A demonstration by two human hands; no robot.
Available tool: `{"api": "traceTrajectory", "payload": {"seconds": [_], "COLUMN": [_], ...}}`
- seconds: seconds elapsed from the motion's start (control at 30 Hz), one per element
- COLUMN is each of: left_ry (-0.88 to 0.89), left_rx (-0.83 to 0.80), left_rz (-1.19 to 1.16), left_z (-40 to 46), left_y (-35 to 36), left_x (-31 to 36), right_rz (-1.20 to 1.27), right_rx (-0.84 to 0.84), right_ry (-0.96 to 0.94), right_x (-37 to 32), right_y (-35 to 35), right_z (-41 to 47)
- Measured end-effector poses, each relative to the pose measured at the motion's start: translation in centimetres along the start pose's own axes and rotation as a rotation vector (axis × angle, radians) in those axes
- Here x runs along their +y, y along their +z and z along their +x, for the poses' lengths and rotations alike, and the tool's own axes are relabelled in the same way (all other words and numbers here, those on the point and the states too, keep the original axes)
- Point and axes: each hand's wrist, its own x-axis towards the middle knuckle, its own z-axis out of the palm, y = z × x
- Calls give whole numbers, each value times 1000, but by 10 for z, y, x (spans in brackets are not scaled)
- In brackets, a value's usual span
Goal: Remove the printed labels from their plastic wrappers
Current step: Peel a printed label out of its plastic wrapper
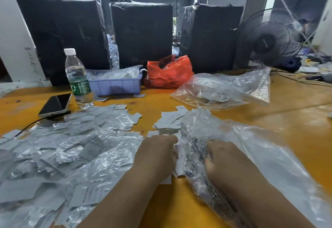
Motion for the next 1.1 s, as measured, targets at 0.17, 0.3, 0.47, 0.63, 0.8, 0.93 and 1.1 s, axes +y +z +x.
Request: {"api": "traceTrajectory", "payload": {"seconds": [0.17,0.3,0.47,0.63,0.8,0.93,1.1], "left_ry": [31,12,-42,-100,-191,-187,-272], "left_rx": [135,198,291,347,394,423,329], "left_rz": [-19,-99,-204,-370,-656,-745,-846], "left_z": [0,-2,-3,-4,-8,-33,-51], "left_y": [-2,-2,-6,-21,-56,-72,-75], "left_x": [7,8,3,1,-13,-32,-69], "right_rz": [15,49,103,210,669,1268,1434], "right_rx": [71,72,131,463,510,221,45], "right_ry": [12,-1,-55,-192,-197,-157,-179], "right_x": [1,-1,-1,-6,-22,-49,-106], "right_y": [-4,-6,-5,-16,-34,-48,-34], "right_z": [-1,-2,-2,-2,2,13,40]}}
